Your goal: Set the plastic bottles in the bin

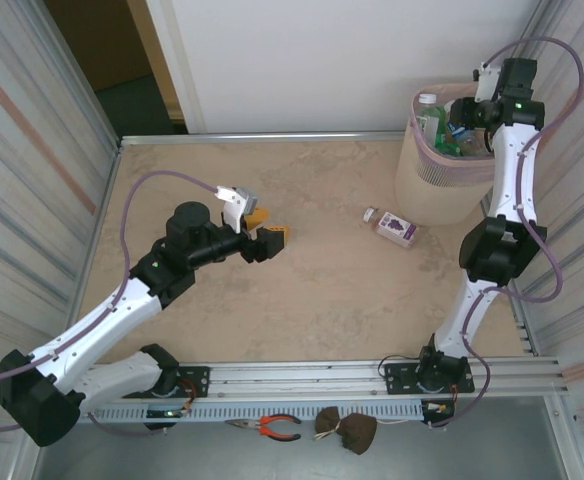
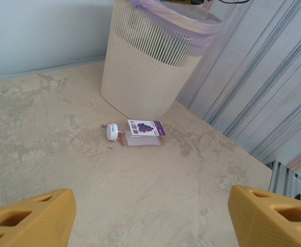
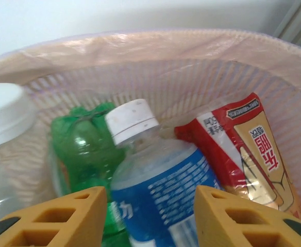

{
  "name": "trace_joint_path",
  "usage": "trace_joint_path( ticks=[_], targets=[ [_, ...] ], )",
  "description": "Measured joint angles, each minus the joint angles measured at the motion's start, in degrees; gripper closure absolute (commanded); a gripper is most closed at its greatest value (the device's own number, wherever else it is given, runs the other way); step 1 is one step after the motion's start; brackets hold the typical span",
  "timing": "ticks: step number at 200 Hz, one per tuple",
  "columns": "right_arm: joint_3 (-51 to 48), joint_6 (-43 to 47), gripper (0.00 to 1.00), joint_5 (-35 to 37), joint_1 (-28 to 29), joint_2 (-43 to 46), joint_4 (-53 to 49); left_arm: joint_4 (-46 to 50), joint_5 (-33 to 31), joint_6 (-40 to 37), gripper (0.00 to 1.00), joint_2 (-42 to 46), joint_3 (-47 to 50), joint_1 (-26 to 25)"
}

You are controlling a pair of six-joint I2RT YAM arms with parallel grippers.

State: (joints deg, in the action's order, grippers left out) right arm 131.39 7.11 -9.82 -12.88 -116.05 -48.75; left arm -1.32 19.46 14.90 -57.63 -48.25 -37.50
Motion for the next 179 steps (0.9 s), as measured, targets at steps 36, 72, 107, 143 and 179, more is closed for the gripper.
trace_joint_path(
  ticks=[36, 72, 107, 143, 179],
  targets=[
    [-0.09, 0.98, 0.51, 0.85, 2.67, 4.72, -1.57, 0.87, -0.02, 0.00, 0.22, 0.81, -0.17, 0.00],
    [-3.50, 2.16, 0.51, 0.83, 6.99, 10.27, -1.90, 1.60, -0.02, 0.22, 0.22, 1.70, -0.39, 0.00],
    [-8.39, 5.25, 0.51, 1.18, 14.27, 13.38, -2.47, 2.51, -0.02, 0.39, 0.22, 1.84, -1.07, 0.00],
    [-12.20, 9.64, 0.50, 3.19, 22.80, 13.53, -4.11, 4.13, -0.04, 0.35, 0.22, 1.84, -2.32, 0.00],
    [-13.25, 14.67, 0.48, 7.82, 29.46, 11.37, -6.47, 4.79, -0.07, 0.37, 0.22, 1.84, -2.38, 0.00]
  ],
)
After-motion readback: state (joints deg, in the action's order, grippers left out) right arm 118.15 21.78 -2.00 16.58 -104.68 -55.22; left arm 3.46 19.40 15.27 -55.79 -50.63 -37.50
